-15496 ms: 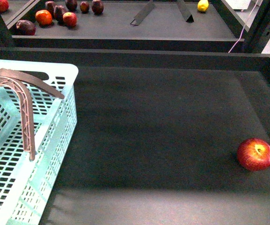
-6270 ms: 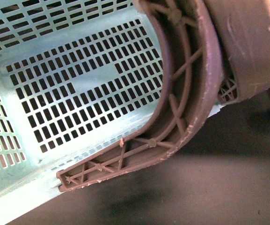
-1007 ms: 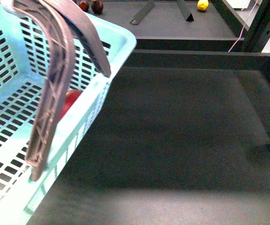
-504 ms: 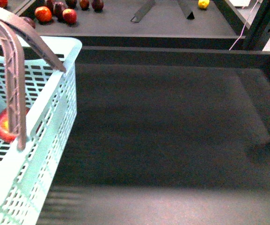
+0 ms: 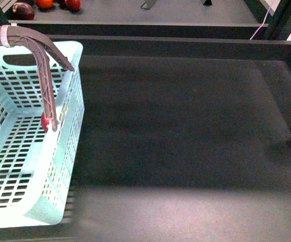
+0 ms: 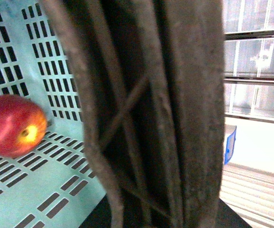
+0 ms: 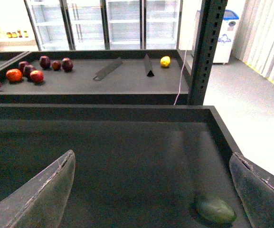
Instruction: Pick apple with right arm and hold basket with left
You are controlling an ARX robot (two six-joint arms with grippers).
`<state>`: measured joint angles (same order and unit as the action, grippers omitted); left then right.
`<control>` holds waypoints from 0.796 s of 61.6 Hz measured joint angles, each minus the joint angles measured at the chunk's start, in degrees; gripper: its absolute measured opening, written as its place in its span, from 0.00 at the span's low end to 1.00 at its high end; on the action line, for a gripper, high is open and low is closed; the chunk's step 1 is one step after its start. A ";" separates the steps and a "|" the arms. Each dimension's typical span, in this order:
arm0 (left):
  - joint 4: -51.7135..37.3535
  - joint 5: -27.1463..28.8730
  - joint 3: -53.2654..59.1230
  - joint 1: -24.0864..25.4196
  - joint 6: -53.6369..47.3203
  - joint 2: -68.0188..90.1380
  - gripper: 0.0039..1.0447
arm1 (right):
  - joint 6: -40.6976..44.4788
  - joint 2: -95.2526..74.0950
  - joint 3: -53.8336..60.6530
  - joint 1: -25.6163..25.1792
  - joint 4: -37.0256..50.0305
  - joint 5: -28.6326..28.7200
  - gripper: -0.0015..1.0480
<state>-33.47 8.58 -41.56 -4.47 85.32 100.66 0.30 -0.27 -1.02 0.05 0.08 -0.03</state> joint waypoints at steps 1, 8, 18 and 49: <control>-0.02 0.00 0.00 0.02 -0.04 0.13 0.15 | 0.00 0.00 0.00 0.00 0.00 0.00 0.92; -0.87 -0.22 0.00 -0.09 -0.87 1.51 0.15 | 0.00 0.00 0.00 0.00 0.00 0.02 0.92; -1.95 -0.15 0.37 -0.15 -1.01 2.12 0.15 | -0.02 0.00 0.00 0.00 0.00 0.00 0.92; 7.34 2.32 7.04 -3.41 2.62 -8.66 0.75 | -0.07 0.00 0.00 -0.02 0.00 0.00 0.92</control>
<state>-26.13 10.90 -34.52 -7.88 87.94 92.01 0.23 -0.27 -1.02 0.03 0.08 -0.03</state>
